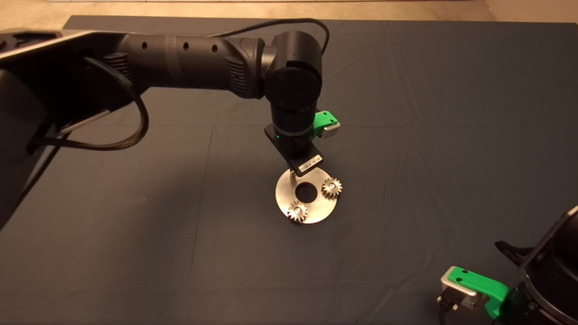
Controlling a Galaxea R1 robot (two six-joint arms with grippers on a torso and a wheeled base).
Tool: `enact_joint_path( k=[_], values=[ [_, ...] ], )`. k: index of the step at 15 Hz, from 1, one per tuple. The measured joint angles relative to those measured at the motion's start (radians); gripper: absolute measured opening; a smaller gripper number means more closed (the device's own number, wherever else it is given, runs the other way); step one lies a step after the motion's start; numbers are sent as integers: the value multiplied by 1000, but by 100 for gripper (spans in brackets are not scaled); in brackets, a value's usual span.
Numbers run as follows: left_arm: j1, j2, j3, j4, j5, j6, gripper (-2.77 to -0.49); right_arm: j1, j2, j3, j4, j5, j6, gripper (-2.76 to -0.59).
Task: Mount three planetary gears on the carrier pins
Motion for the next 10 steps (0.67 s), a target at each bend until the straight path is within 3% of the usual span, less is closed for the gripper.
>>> enact_joint_path(
  k=[3, 5, 7, 10],
  values=[
    [1, 5, 0, 5, 0, -3, -259, 11, 0, 0, 0, 1, 0, -147],
    [2, 6, 0, 23, 0, -3, -259, 12, 0, 0, 0, 0, 0, -147],
    [26, 5, 0, 61, 0, -4, -259, 18, 0, 0, 0, 0, 0, -147],
    [65, 7, 0, 93, 0, -7, -259, 20, 1, 1, 0, 0, 0, -147]
  ],
)
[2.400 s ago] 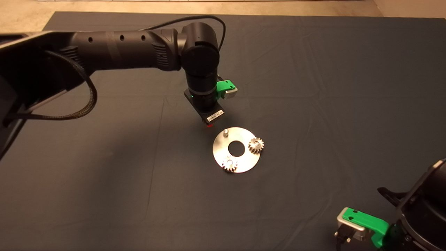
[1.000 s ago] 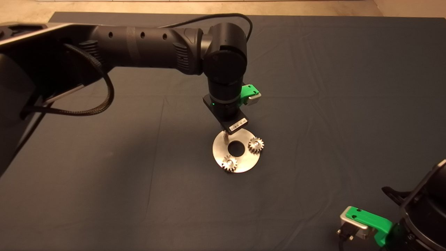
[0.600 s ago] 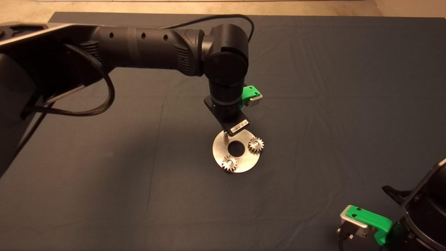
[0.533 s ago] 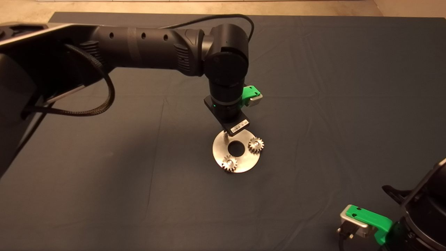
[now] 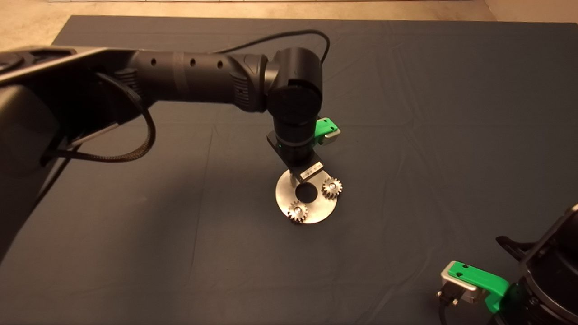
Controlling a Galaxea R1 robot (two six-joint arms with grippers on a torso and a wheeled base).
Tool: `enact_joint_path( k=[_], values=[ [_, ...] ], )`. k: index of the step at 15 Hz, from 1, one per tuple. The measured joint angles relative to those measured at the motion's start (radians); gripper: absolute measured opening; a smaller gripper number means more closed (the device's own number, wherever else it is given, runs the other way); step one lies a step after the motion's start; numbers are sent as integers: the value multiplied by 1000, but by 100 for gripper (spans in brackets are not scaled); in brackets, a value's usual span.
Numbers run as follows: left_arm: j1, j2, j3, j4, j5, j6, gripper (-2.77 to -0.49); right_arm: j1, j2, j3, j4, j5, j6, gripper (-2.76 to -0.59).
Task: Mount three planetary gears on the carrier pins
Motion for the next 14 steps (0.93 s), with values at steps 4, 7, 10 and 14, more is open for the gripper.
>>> enact_joint_path(
  k=[4, 7, 10, 14],
  values=[
    [-1, 0, -3, 45, 0, 1, -259, 0, 0, 2, 1, 0, 0, -147],
    [-1, 0, -10, 72, 0, 2, -259, 0, 0, 2, 1, 0, 0, -147],
    [6, 0, -15, 84, 0, 9, -259, 1, 0, 3, 2, 0, 0, -147],
    [47, 0, -15, 89, 0, 25, -259, 2, 0, 3, 5, 0, 0, -147]
  ],
)
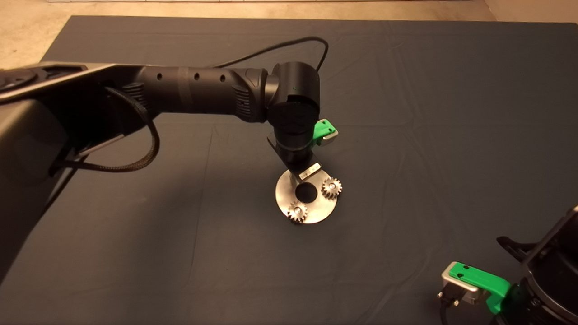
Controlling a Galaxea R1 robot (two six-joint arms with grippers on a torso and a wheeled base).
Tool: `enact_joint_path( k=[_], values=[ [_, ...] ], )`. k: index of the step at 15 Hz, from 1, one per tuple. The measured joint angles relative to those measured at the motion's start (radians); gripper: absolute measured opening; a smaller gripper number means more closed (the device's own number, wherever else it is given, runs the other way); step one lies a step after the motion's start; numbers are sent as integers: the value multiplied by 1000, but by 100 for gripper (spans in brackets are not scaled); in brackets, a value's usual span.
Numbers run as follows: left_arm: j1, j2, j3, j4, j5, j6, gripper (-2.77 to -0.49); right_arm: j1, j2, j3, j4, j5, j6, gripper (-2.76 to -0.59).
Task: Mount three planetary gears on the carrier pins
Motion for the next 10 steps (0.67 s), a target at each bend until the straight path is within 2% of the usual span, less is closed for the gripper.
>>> enact_joint_path(
  k=[3, 10],
  values=[
    [6, -1, 0, 30, 0, 2, -259, 0, 0, 1, 2, 0, 0, -147],
    [6, -4, -22, 35, 0, 32, -259, 0, 0, 2, 4, 0, 0, -147]
  ],
)
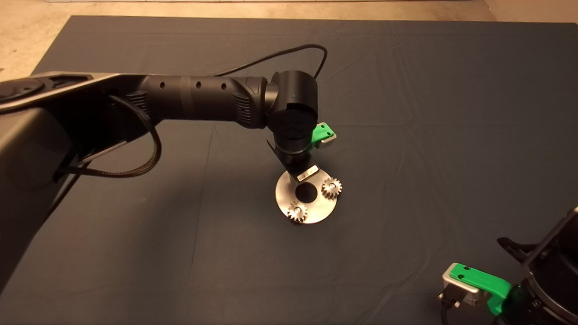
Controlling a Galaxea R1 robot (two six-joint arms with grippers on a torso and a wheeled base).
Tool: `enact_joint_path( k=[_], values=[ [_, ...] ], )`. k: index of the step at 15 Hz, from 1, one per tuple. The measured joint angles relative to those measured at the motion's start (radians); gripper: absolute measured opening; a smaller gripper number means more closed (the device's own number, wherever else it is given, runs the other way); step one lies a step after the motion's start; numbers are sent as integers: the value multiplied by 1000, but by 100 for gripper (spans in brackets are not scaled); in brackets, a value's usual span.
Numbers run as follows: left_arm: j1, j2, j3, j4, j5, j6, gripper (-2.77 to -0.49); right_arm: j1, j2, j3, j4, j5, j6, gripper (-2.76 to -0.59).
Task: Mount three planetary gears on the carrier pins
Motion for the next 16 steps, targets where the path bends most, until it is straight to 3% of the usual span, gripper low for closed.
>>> enact_joint_path(
  k=[7, 10, 16],
  values=[
    [7, -1, 0, 5, 3, 12, -260, 1, 0, 1, 0, 0, 0, -147],
    [8, 0, 3, 7, 5, 12, -260, 27, 0, 2, 1, 0, 0, -147],
    [8, 5, 5, 0, 10, 12, -260, 44, 0, 2, 1, 0, 0, -147]
  ],
)
